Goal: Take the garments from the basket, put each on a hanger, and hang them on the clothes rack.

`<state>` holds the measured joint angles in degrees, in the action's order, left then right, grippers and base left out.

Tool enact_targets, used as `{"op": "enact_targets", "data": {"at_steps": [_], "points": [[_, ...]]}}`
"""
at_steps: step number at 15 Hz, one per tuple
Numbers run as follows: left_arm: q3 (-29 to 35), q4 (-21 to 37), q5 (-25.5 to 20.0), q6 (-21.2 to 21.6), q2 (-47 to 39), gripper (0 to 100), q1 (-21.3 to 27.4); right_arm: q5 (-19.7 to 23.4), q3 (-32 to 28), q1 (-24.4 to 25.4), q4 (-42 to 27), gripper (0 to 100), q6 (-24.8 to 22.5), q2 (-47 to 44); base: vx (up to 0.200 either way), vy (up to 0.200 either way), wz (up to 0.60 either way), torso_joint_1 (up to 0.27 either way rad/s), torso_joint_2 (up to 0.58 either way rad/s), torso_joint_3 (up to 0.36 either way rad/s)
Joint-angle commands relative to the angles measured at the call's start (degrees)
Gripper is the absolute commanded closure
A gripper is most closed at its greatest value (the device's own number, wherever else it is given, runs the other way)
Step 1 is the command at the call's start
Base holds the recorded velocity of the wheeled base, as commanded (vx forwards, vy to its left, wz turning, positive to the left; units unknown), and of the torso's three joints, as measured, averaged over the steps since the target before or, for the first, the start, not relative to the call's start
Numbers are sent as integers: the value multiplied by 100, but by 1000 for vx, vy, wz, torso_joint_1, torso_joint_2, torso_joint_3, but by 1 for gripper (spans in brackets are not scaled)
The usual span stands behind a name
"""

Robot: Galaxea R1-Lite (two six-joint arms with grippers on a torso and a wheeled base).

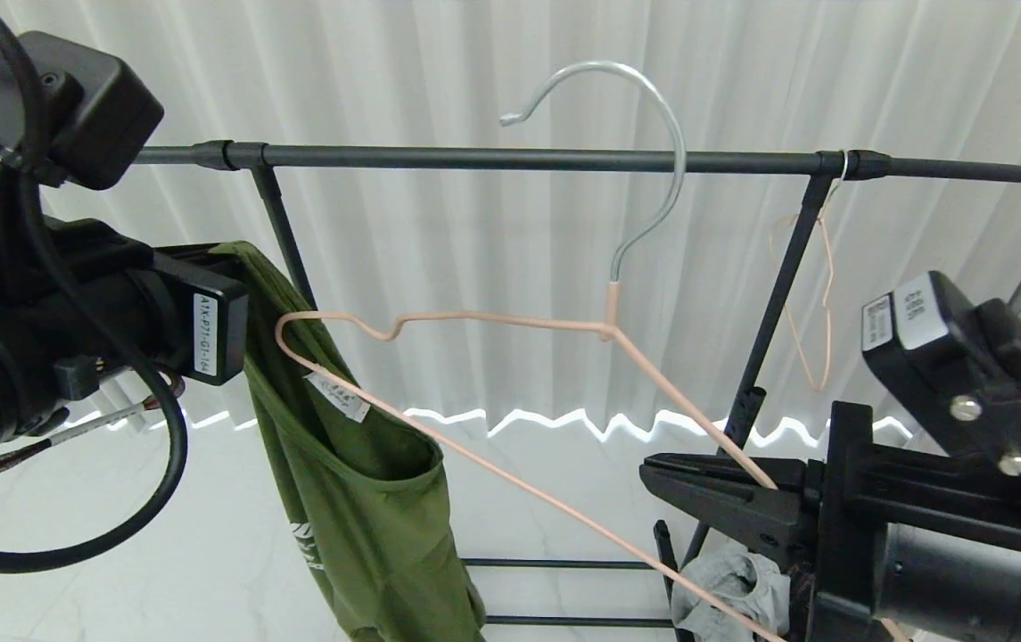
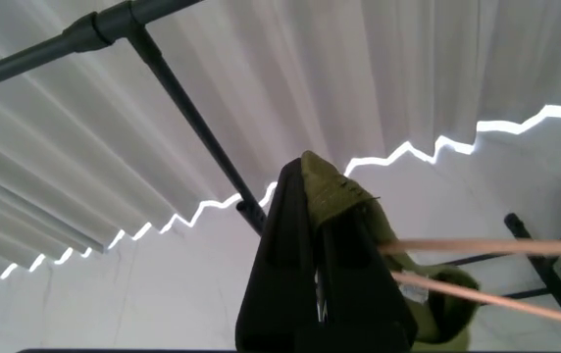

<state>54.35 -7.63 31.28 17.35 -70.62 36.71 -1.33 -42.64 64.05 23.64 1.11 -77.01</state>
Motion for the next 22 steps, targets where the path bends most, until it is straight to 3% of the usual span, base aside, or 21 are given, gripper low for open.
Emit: {"op": "enact_targets", "data": {"at_steps": [1, 7, 13, 17, 22], "points": [[6, -2, 1, -3, 4, 100, 3, -60, -34, 2, 1, 100, 21, -174, 0, 0, 0, 0, 0, 0], [23, -98, -228, -12, 4, 100, 82, -315, -113, 407, 229, 100, 205, -499, 0, 0, 0, 0, 0, 0], [15, -89, -140, 14, 31, 100, -67, -1581, -288, 389, 581, 100, 768, -886, 0, 0, 0, 0, 0, 0], [-21, -89, 238, 32, -57, 100, -137, -2143, -359, 380, 589, 100, 909, -965, 0, 0, 0, 0, 0, 0], [32, -89, 317, -3, -119, 100, -85, -2187, -579, 389, 835, 100, 900, -1194, 0, 0, 0, 0, 0, 0]]}}
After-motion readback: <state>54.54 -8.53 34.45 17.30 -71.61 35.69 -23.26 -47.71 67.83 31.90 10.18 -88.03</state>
